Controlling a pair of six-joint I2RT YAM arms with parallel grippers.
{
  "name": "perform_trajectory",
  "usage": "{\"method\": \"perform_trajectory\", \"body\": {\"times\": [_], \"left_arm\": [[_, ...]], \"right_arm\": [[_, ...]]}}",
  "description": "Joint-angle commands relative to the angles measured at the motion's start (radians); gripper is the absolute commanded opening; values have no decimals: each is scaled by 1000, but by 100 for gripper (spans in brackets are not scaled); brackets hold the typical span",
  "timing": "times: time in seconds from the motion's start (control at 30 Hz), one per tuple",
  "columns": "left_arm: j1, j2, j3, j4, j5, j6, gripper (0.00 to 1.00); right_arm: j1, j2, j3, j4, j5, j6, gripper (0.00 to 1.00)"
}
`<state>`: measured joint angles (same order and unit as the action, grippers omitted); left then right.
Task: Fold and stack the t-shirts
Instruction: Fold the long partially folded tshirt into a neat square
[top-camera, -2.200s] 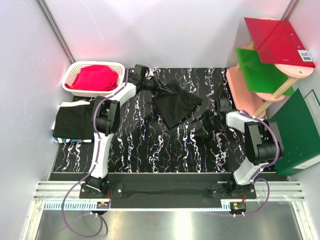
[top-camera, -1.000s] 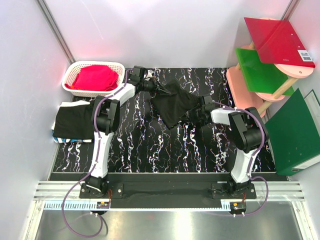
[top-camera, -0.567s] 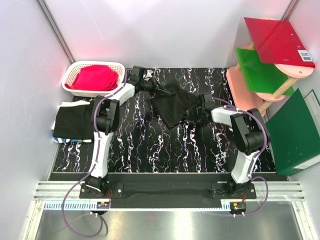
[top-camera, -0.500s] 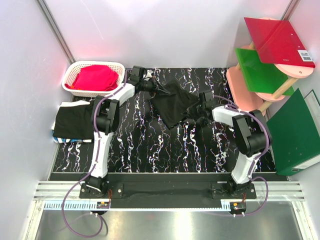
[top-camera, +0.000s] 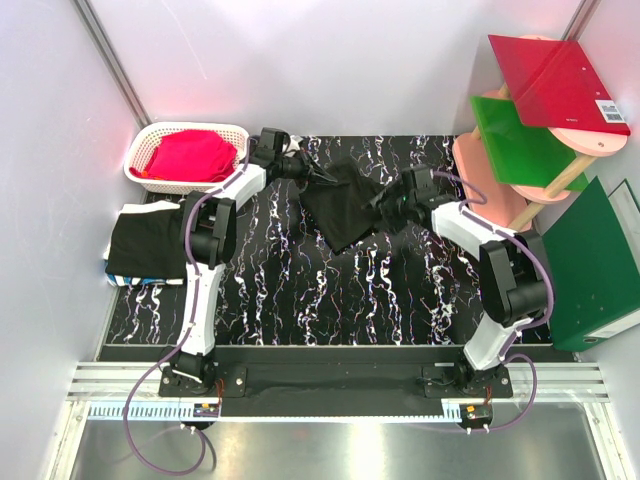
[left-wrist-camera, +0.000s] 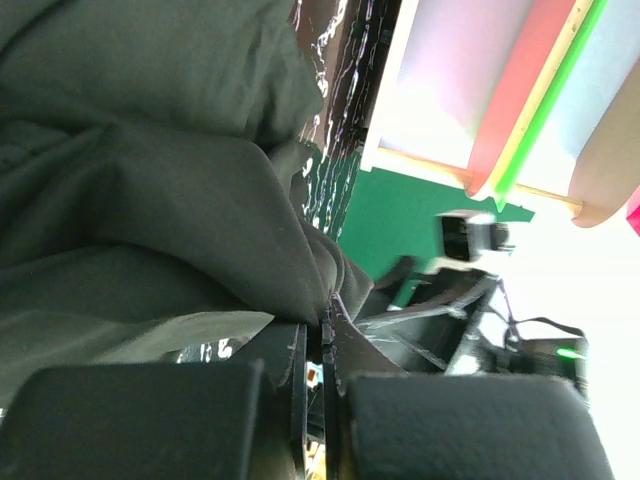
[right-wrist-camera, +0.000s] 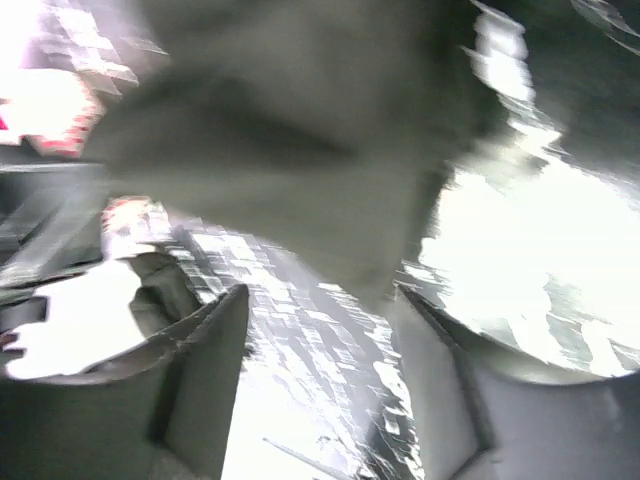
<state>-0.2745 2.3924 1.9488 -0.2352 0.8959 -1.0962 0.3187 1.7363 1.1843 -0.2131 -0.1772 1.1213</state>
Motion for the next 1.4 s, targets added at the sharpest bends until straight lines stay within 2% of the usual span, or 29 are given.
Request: {"method": "perform_trajectory", "body": {"times": [0.0,0.07,0.17,0.6,0.63,0.73,0.77,0.8,0.87,0.9,1.2,1.37], "left_arm": [[9,-19,27,36,40,13,0],[9,-22,21,39,40,15,0],[9,-19,15,39,43,16,0],[18,-12,7,28,61,24,0],[20,-13,7,27,60,24,0],[21,-9,10,25,61,22,0],[21,-6,10,24,60,22,0],[23,-3,16,22,61,22,0],[23,-1,19,19,63,22,0],[24,1,22,17,63,21,0],[27,-2,30,14,57,21,0],[31,-4,39,11,54,22,0]], "right_arm": [[8,5,-103,-66,-21,49,72],[8,28,-117,-62,-28,63,76],[11,68,-111,-57,-30,75,76],[62,262,-45,95,-39,153,67],[63,285,-37,99,-44,155,64],[66,315,-22,138,-57,158,42],[66,316,-20,155,-59,158,22],[66,318,-15,155,-61,155,13],[66,310,-11,158,-62,149,3],[66,305,-12,155,-65,144,0],[65,91,-29,21,-33,91,0],[66,42,4,-46,-4,55,0]]}}
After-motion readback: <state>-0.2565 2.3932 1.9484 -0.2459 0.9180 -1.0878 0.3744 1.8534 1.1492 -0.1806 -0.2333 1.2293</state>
